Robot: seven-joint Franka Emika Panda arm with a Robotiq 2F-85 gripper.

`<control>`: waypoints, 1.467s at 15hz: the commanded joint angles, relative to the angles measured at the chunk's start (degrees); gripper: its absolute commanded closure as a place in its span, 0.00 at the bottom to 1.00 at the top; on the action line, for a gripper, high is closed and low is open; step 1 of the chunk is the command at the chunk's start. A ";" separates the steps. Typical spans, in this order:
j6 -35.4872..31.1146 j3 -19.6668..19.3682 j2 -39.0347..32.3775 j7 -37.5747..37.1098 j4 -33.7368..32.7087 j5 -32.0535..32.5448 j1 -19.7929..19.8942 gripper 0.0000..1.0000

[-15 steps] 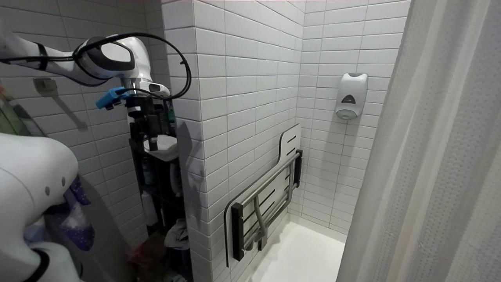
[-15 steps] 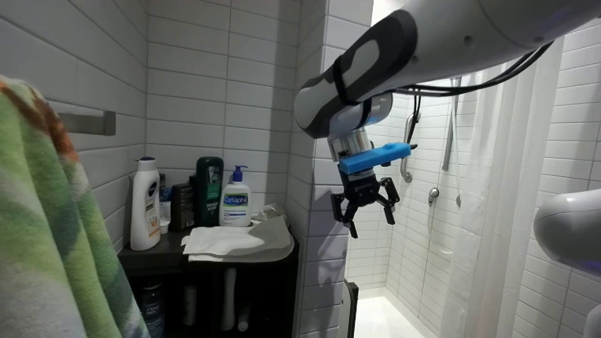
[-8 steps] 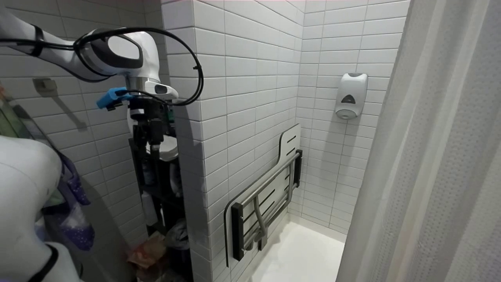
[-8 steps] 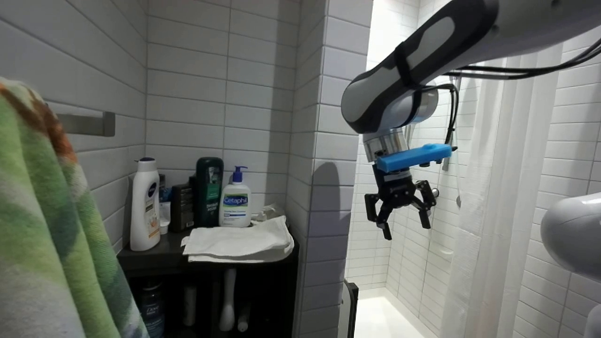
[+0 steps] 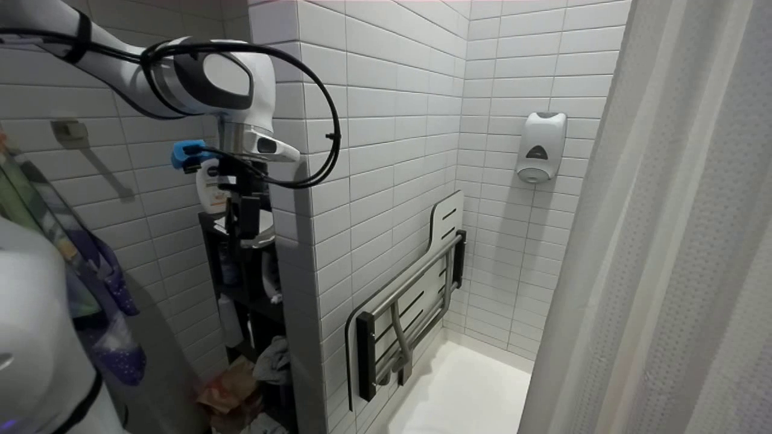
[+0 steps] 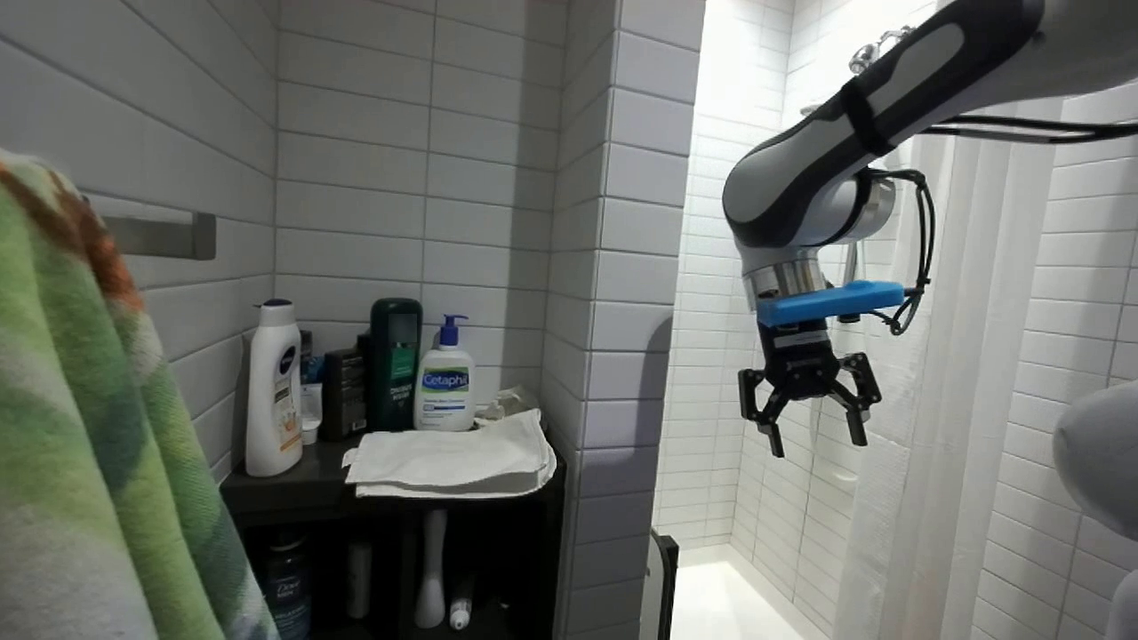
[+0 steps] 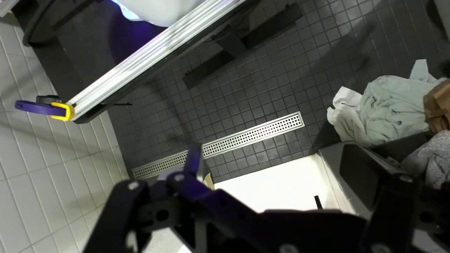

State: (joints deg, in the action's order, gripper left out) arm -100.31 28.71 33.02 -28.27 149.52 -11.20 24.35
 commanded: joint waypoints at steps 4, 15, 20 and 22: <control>-9.55 -11.41 -8.34 -14.01 1.18 4.20 -10.24 0.00; -16.43 -19.65 -15.26 -21.59 1.25 6.31 -17.15 0.00; -16.59 -19.77 -15.68 -22.16 1.14 6.25 -17.66 0.00; -16.59 -19.79 -15.69 -22.17 1.13 6.25 -17.66 0.00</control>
State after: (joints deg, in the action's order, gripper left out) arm -116.96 11.34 17.48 -49.81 150.71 -5.72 9.07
